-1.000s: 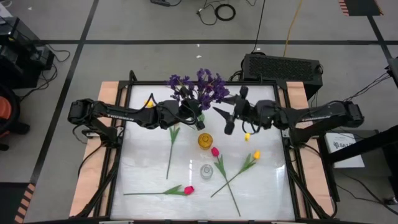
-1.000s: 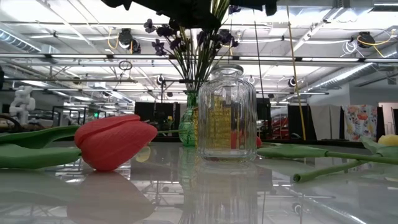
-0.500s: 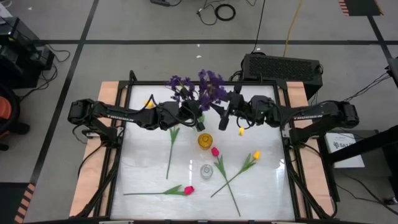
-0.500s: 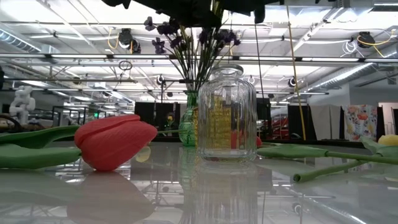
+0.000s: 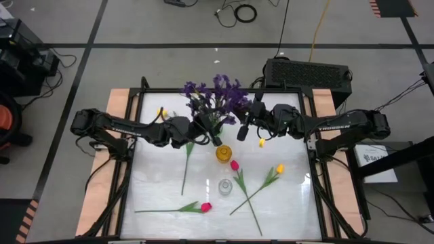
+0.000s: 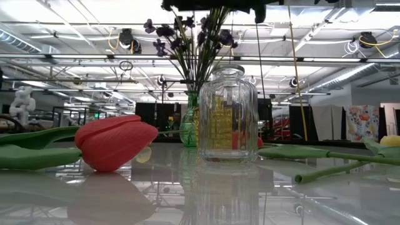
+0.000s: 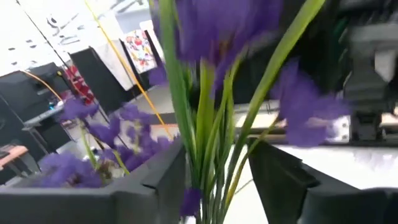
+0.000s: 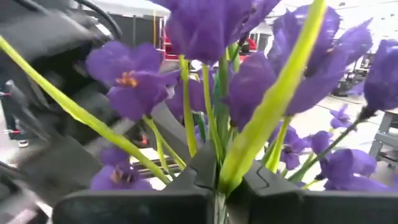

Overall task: Sort flowers into vase by color
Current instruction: Put the purple flowers into the green vase

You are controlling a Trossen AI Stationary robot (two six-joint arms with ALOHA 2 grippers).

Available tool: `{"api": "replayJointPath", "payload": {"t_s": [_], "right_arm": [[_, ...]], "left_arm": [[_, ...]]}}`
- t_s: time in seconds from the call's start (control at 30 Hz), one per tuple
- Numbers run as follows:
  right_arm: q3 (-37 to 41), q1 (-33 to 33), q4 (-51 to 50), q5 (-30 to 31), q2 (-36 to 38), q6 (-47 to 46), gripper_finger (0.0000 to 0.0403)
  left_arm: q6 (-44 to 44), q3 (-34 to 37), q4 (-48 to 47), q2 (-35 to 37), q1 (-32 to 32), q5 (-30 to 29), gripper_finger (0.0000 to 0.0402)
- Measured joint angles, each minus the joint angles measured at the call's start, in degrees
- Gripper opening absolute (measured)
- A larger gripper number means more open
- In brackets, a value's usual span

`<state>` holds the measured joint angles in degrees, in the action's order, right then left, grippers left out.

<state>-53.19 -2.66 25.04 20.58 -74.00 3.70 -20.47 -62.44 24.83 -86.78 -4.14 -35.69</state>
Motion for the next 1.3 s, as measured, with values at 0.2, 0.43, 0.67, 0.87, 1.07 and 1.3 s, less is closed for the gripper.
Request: {"api": "replayJointPath", "payload": {"t_s": [0.2, 0.43, 0.67, 0.87, 1.07, 1.3], "right_arm": [[0.0, 0.0, -0.27, 0.32, 0.04, 0.0, 0.0003], [0.0, 0.0, -0.2, 0.32, 0.04, -0.35, 0.0001], [-0.08, -0.36, -0.33, 0.33, 0.04, -3.18, 0.0001], [-3.57, -0.5, -4.65, 0.4, 0.04, -3.5, 0.0], [-4.78, -1.62, -8.54, 0.2, 0.04, -4.6, 0.0], [-4.9, -3.06, -6.76, -2.35, -3.99, -6.08, 0.0]], "left_arm": [[-2.83, -0.11, -1.02, 2.63, -4.84, -5.89, 0.0232], [-2.39, -0.1, -6.91, 7.46, -12.64, -12.95, 0.0246], [10.75, 0.58, -24.39, 11.06, -15.39, -17.47, 0.0246], [23.42, 8.43, -28.53, 11.1, -13.68, -19.02, 0.0246], [30.65, 15.54, -26.4, 11.12, -11.71, -24.39, 0.0246], [36.73, 20.96, -24.96, 11.12, -9.03, -22.0, 0.0246]]}}
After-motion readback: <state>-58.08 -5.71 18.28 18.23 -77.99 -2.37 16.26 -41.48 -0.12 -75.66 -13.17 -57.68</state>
